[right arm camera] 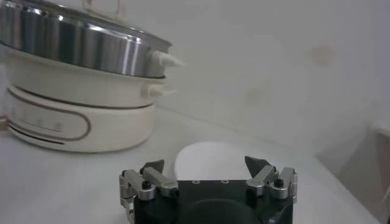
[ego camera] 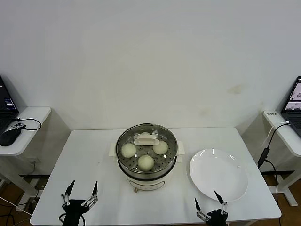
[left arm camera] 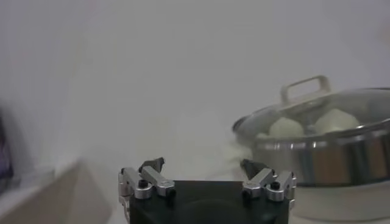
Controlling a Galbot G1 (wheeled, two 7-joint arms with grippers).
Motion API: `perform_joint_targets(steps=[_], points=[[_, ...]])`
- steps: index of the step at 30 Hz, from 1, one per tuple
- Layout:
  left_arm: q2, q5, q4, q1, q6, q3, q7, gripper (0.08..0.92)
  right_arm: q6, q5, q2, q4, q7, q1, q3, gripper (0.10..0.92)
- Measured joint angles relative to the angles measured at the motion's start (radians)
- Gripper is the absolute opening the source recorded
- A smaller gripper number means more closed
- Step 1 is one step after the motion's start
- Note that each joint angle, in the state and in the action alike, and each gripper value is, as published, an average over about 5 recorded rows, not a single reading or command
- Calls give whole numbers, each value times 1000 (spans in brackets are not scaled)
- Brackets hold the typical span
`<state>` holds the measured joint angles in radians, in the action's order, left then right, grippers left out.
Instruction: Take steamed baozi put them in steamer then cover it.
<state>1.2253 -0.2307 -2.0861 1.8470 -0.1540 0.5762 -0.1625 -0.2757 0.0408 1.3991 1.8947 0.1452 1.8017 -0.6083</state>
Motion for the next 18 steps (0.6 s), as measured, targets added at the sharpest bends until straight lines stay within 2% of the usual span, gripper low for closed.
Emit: perform_joint_targets(steps=[18], points=[[21,-109,61,47,-47,13,-26,823,71,-24,-13,93,-13,44,38,822]])
